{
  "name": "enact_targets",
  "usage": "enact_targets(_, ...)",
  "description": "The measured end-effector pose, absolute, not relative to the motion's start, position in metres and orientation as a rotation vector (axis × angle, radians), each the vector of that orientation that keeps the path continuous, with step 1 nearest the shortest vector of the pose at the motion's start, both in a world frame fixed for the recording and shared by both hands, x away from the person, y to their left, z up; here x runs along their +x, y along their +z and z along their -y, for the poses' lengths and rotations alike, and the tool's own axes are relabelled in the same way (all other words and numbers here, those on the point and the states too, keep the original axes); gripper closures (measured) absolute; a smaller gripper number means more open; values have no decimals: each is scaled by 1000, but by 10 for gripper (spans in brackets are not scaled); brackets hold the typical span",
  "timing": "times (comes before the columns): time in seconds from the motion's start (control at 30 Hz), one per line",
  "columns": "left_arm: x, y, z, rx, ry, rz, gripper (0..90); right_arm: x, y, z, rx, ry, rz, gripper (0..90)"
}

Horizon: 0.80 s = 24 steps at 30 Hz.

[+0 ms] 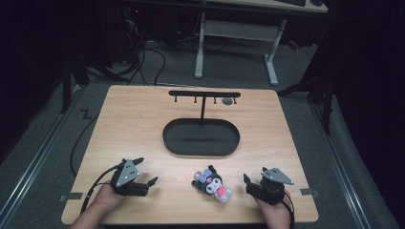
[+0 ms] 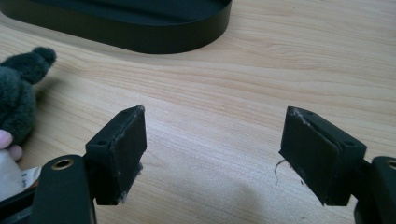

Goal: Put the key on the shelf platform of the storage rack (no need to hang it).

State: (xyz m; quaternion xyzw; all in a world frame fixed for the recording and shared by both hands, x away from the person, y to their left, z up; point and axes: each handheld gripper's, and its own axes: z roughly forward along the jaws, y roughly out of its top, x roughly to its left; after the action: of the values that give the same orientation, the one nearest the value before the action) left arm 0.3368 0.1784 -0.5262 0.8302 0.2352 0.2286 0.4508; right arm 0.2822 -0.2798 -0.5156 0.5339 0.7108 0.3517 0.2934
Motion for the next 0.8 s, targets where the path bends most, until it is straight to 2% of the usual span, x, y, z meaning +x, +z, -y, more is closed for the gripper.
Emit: enact_targets(0.8,336,-526,-178,2058,567,-573,154,283,-514,280,1394,988,-1864,197)
